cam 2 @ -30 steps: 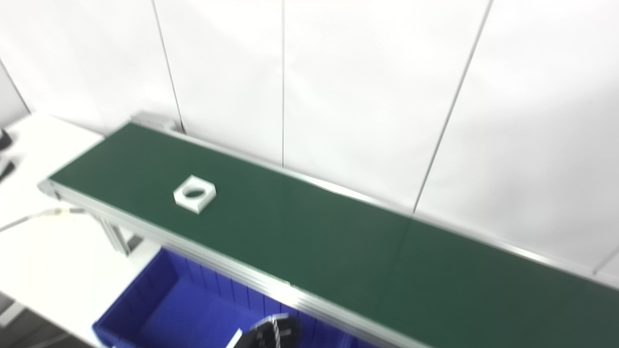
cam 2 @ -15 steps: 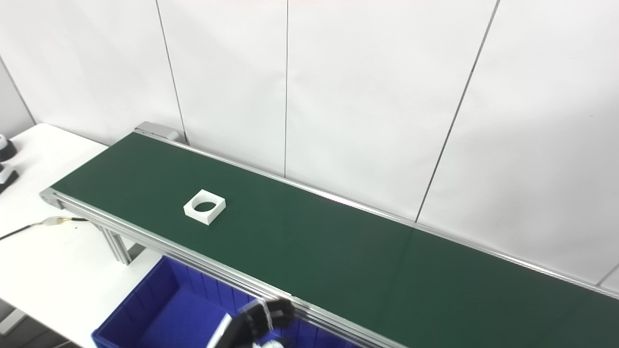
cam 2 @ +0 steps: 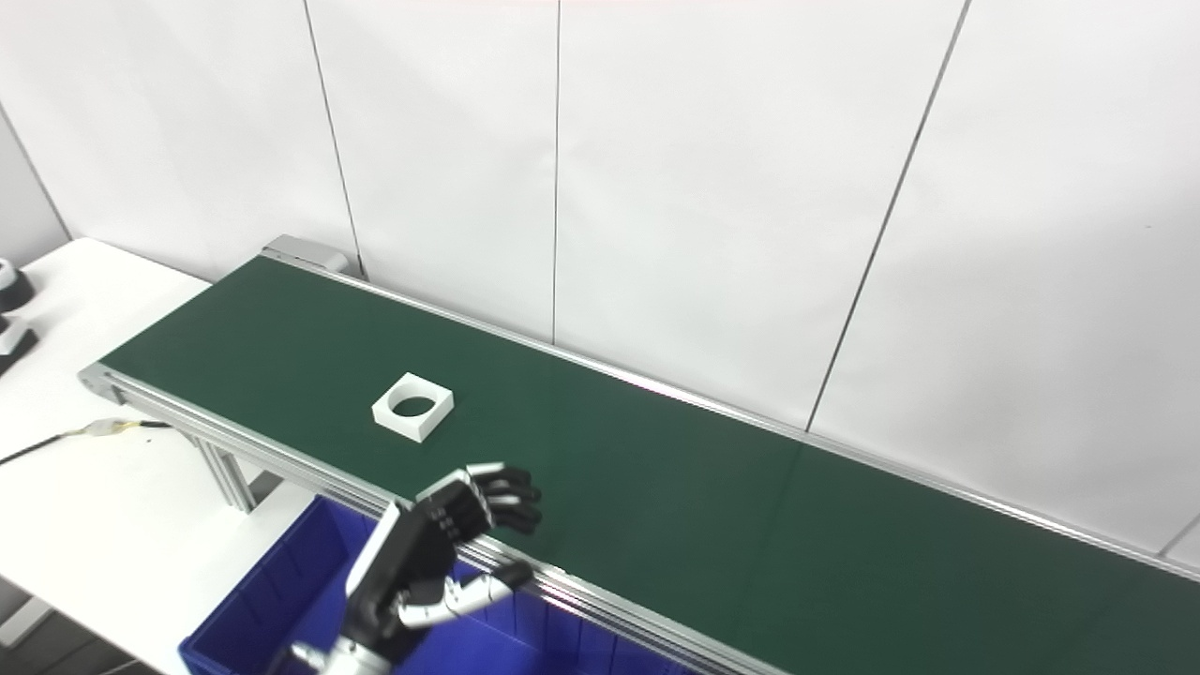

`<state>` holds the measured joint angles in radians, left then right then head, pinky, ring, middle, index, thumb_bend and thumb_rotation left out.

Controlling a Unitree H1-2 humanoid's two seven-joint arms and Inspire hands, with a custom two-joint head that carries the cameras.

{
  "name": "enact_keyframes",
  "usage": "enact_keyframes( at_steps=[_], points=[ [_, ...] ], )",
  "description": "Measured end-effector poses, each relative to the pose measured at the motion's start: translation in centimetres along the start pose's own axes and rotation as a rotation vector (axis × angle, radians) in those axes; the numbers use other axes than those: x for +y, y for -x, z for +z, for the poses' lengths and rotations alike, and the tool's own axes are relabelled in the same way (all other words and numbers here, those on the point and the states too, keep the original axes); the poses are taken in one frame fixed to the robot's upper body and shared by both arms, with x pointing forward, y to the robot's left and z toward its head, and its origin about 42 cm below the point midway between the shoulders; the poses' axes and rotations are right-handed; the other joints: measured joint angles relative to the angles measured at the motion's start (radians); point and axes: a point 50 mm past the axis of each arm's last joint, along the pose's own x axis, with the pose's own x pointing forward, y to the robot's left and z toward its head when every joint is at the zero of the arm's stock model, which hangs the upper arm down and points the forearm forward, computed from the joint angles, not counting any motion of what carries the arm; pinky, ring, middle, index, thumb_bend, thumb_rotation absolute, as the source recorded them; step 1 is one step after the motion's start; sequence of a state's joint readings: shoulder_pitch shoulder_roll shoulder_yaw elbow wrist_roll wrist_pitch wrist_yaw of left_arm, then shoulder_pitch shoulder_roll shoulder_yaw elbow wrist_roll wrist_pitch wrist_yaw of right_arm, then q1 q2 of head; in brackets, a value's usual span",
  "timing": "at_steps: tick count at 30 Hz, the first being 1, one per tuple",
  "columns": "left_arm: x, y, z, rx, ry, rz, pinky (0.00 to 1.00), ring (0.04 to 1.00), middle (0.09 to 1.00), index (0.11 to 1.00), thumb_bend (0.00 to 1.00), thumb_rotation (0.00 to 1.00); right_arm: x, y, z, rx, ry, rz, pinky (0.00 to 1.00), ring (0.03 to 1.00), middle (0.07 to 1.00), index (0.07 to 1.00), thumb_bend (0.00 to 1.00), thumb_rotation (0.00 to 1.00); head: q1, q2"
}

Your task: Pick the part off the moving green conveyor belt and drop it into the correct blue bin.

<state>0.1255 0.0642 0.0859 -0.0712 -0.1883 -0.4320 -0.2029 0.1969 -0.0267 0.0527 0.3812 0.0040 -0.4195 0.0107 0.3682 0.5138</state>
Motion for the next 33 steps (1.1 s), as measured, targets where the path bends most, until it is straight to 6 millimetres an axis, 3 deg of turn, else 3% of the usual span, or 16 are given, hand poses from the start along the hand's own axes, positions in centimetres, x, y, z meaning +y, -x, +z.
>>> enact_keyframes(
  at_steps=[7,9,11,15,18,24,31,33],
  points=[
    [5.9,-3.9,1.9,-0.057,-0.111,-0.019,0.57,0.614,0.702,0.729,0.65,0.15,0.7,-0.3,0.6,-0.023,0.005,0.013,0.59,0.710,0.766,0.748,0.58,0.13,-0.048,0.026],
    [7.5,-5.0,2.1,-0.025,-0.188,-0.037,0.57,0.636,0.726,0.763,0.62,0.19,1.0,-0.4,0.8,-0.030,0.011,0.025,0.59,0.704,0.763,0.746,0.60,0.13,-0.069,0.040],
    [8.9,-6.4,2.7,0.010,-0.292,-0.084,0.57,0.653,0.743,0.774,0.65,0.23,1.3,-0.4,0.9,-0.037,0.019,0.031,0.60,0.707,0.758,0.744,0.62,0.14,-0.075,0.043],
    [11.5,-10.2,4.9,0.044,-0.489,-0.185,0.59,0.679,0.762,0.801,0.66,0.19,1.4,-0.5,1.1,-0.043,0.024,0.029,0.60,0.708,0.757,0.739,0.64,0.16,-0.098,0.055],
    [12.3,-11.7,5.3,0.052,-0.552,-0.231,0.61,0.700,0.775,0.811,0.66,0.17,1.4,-0.5,1.2,-0.049,0.026,0.026,0.60,0.704,0.754,0.737,0.64,0.15,-0.123,0.063],
    [12.6,-12.6,3.1,0.138,-0.597,-0.285,0.69,0.752,0.804,0.801,0.72,0.03,1.1,-0.5,1.6,-0.065,0.041,0.020,0.61,0.713,0.760,0.738,0.68,0.16,-0.152,0.068],
    [13.0,-16.4,3.7,0.180,-0.793,-0.441,0.72,0.809,0.884,0.878,0.72,0.12,0.8,-0.3,1.7,-0.068,0.041,0.010,0.62,0.723,0.767,0.745,0.67,0.13,-0.187,0.069],
    [13.1,-17.8,4.4,0.197,-0.869,-0.507,0.74,0.841,0.898,0.887,0.77,0.08,0.6,-0.2,1.7,-0.068,0.042,0.006,0.63,0.729,0.772,0.749,0.67,0.11,-0.196,0.068]
  ],
)
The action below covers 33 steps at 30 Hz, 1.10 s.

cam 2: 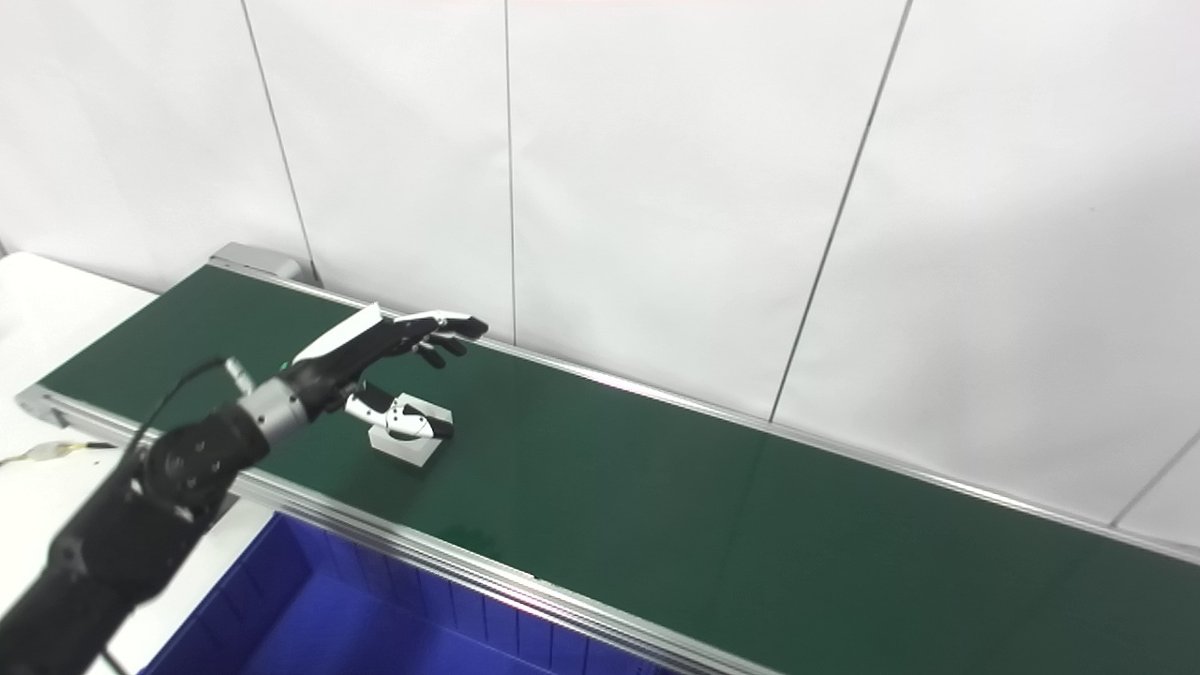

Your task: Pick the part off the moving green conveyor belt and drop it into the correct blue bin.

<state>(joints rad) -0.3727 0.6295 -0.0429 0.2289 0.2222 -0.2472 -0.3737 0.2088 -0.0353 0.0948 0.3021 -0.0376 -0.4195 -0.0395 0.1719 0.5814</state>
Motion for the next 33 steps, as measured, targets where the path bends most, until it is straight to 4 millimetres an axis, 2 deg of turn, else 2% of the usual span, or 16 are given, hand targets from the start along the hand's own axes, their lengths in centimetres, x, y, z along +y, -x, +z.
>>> enact_keyframes(
  at_steps=[4,5,6,8,11,17,23,28,33],
  points=[
    [0.9,-1.5,0.3,0.032,-0.155,-0.109,0.78,0.897,0.915,0.911,0.86,0.10,-0.1,0.3,0.1,-0.004,-0.005,-0.008,0.63,0.729,0.771,0.747,0.67,0.09,-0.022,-0.015],
    [0.8,-1.9,0.2,0.047,-0.200,-0.140,0.81,0.906,0.912,0.909,0.89,0.12,-0.1,0.3,0.1,-0.004,-0.005,-0.008,0.63,0.731,0.770,0.747,0.67,0.09,-0.031,-0.015],
    [0.7,-2.1,0.1,0.060,-0.240,-0.166,0.90,0.927,0.918,0.903,0.91,0.10,-0.1,0.2,0.1,-0.004,-0.006,-0.007,0.63,0.733,0.771,0.748,0.67,0.08,-0.031,-0.015],
    [0.1,-2.5,0.0,0.072,-0.327,-0.205,0.94,0.921,0.910,0.887,0.95,0.13,0.0,0.3,0.1,-0.002,-0.006,-0.007,0.63,0.730,0.774,0.751,0.67,0.06,-0.045,-0.015],
    [-0.7,-2.9,-0.1,0.081,-0.433,-0.238,0.99,0.961,0.943,0.888,0.97,0.14,0.0,0.4,0.1,0.000,-0.004,-0.008,0.63,0.730,0.776,0.747,0.67,0.04,-0.049,-0.017],
    [-0.6,-4.6,-1.1,0.130,-0.554,-0.294,1.00,0.982,0.981,0.922,1.00,0.12,0.1,0.3,0.2,-0.004,-0.006,-0.014,0.63,0.731,0.772,0.751,0.68,0.05,-0.066,-0.020],
    [-1.3,-5.3,-1.6,0.123,-0.621,-0.359,1.00,0.997,1.000,0.949,1.00,0.17,0.1,0.3,0.2,-0.006,-0.009,-0.018,0.64,0.732,0.773,0.755,0.68,0.05,-0.074,-0.020],
    [-2.1,-5.7,-2.5,0.132,-0.614,-0.358,1.00,0.990,0.997,0.946,1.00,0.13,0.1,0.1,0.2,-0.008,-0.009,-0.020,0.64,0.729,0.773,0.752,0.68,0.04,-0.086,-0.034],
    [-2.3,-6.7,-3.3,0.158,-0.595,-0.375,1.00,0.993,0.991,0.928,1.00,0.14,0.0,-0.1,0.3,-0.013,-0.002,-0.023,0.63,0.725,0.768,0.748,0.69,0.07,-0.100,-0.032]
  ],
)
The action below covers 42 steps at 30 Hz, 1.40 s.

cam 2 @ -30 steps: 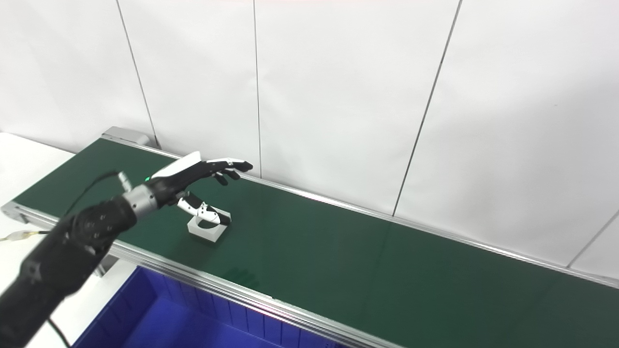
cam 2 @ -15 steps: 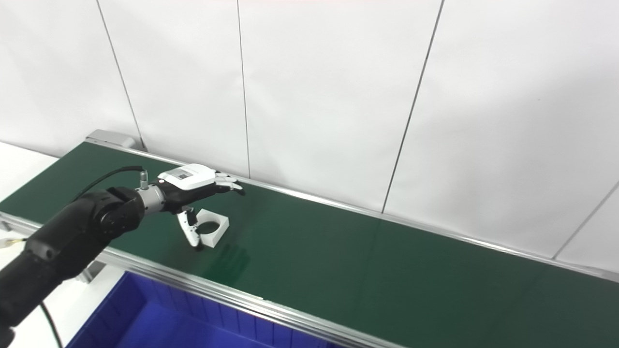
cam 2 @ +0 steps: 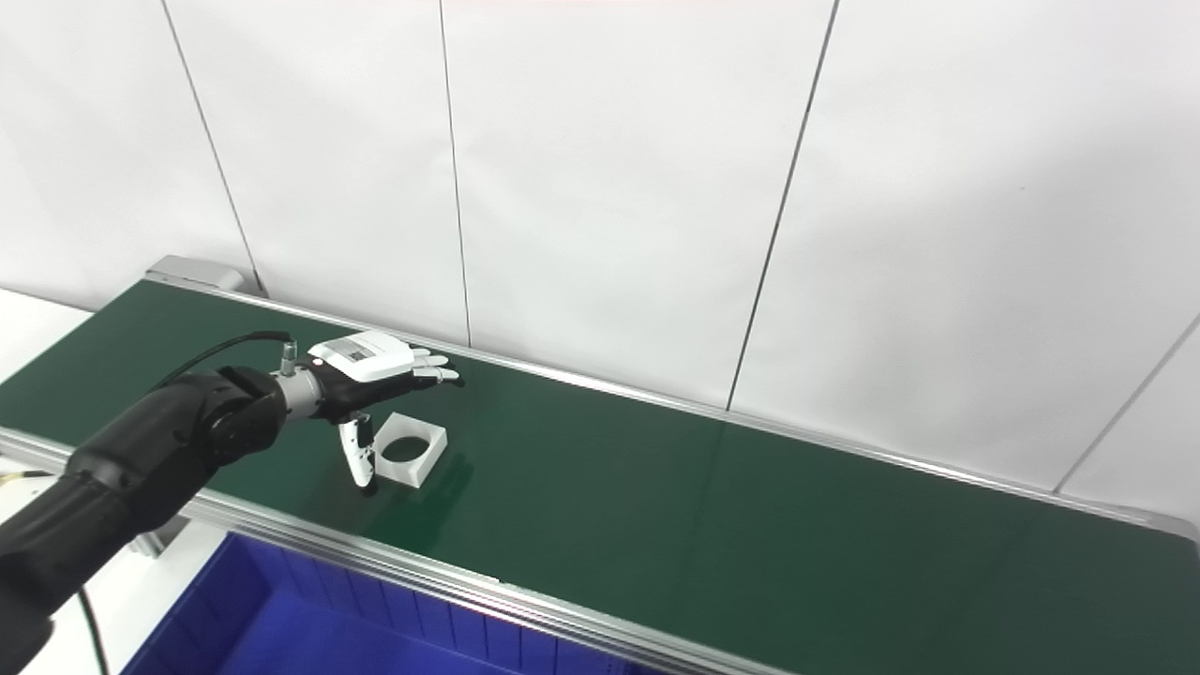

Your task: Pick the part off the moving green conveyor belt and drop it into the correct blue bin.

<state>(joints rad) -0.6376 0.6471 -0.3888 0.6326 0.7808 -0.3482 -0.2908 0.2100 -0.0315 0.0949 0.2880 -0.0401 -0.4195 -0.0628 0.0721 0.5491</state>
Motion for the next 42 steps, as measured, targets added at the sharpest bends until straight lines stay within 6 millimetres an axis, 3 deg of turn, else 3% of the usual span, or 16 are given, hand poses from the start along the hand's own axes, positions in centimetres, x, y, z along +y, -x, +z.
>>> enact_keyframes(
  at_steps=[7,16,25,32,42],
  points=[
    [0.0,-1.5,-0.2,0.000,0.061,-0.034,0.98,0.967,0.959,0.922,0.98,0.14,-0.2,0.0,0.0,0.000,-0.006,-0.008,0.64,0.727,0.768,0.750,0.68,0.06,-0.014,0.002],
    [-1.3,-3.0,0.0,-0.018,0.192,-0.041,0.86,0.905,0.906,0.866,0.94,0.04,-0.2,0.1,0.3,-0.009,-0.002,-0.008,0.64,0.733,0.774,0.754,0.66,0.05,-0.031,0.005],
    [-1.3,-4.5,0.9,-0.023,0.257,-0.062,0.73,0.843,0.858,0.836,0.97,0.07,-0.1,0.4,0.2,-0.005,0.011,-0.030,0.64,0.721,0.765,0.754,0.67,0.05,-0.041,0.014],
    [-1.6,-5.2,2.0,-0.027,0.276,-0.070,0.71,0.816,0.834,0.819,0.96,0.01,0.1,0.7,0.3,-0.010,0.011,-0.024,0.64,0.725,0.767,0.756,0.66,0.07,-0.043,0.018],
    [-2.4,-5.8,2.9,-0.050,0.334,-0.048,0.75,0.842,0.856,0.844,0.96,0.01,0.1,1.1,0.3,-0.005,0.015,-0.045,0.64,0.729,0.769,0.756,0.67,0.08,-0.046,0.037]
  ],
)
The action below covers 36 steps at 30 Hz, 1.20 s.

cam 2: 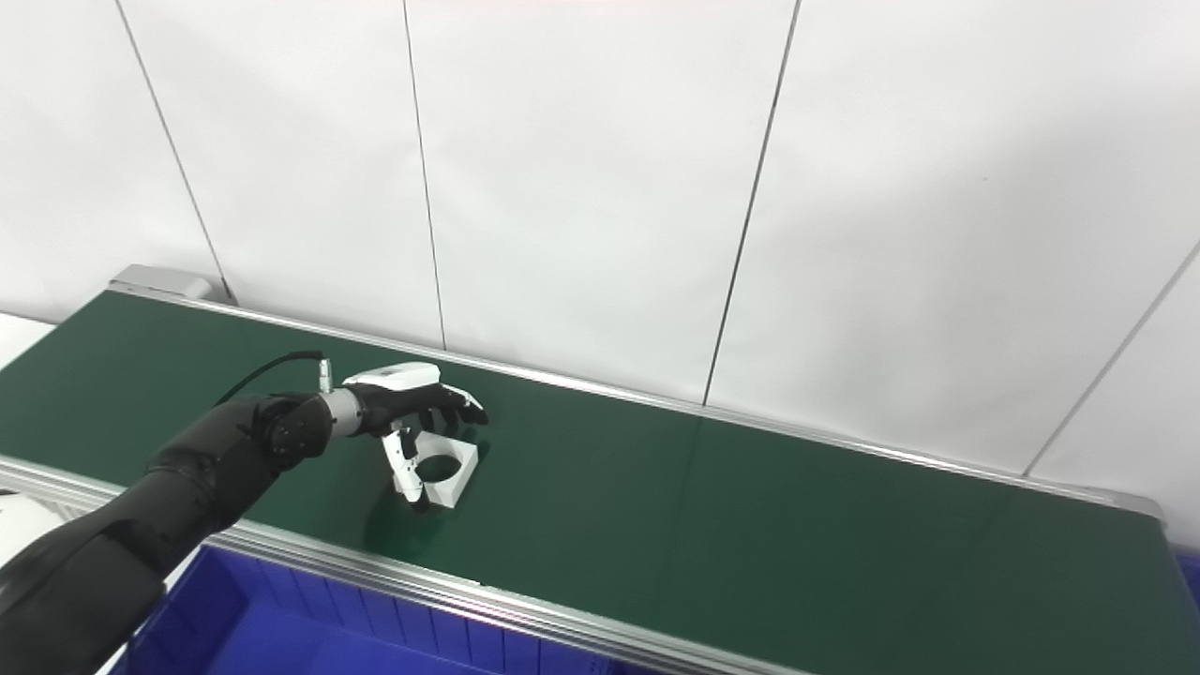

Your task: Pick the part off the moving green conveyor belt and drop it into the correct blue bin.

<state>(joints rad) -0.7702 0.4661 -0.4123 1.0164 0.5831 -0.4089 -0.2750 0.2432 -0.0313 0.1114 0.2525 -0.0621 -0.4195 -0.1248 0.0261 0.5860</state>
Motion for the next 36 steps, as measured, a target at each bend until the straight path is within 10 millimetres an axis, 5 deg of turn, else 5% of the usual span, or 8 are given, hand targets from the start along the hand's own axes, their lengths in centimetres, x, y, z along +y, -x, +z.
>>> enact_keyframes(
  at_steps=[5,9,11,13,31,36],
  points=[
    [-0.3,-0.1,0.3,-0.021,-0.024,-0.002,0.70,0.786,0.793,0.774,0.91,0.00,0.0,0.1,0.0,-0.001,-0.003,-0.003,0.64,0.731,0.770,0.754,0.68,0.07,0.000,0.006],
    [-1.4,0.0,0.3,-0.048,-0.030,0.047,0.56,0.574,0.635,0.615,0.86,0.00,0.0,0.2,0.0,0.000,-0.001,-0.003,0.64,0.731,0.770,0.756,0.67,0.08,0.003,0.008],
    [-1.6,0.0,0.3,-0.050,-0.017,0.072,0.49,0.474,0.549,0.507,0.58,0.00,0.0,0.3,0.0,0.000,0.002,-0.002,0.64,0.731,0.772,0.758,0.67,0.08,0.005,0.011],
    [-1.9,0.0,0.2,-0.048,-0.010,0.077,0.45,0.441,0.496,0.491,0.50,0.00,0.0,0.3,0.1,-0.003,0.004,0.001,0.64,0.727,0.772,0.759,0.67,0.08,0.006,0.014],
    [-2.8,-0.6,1.9,-0.132,-0.160,0.087,0.41,0.434,0.478,0.485,0.48,0.00,0.0,0.2,0.4,-0.016,0.002,-0.001,0.64,0.733,0.778,0.769,0.66,0.08,0.012,0.031],
    [-3.6,1.2,1.4,-0.162,-0.086,0.133,0.46,0.421,0.481,0.479,0.48,0.00,0.0,0.1,0.6,-0.021,0.002,-0.002,0.63,0.725,0.777,0.764,0.66,0.08,0.018,0.029]
  ],
)
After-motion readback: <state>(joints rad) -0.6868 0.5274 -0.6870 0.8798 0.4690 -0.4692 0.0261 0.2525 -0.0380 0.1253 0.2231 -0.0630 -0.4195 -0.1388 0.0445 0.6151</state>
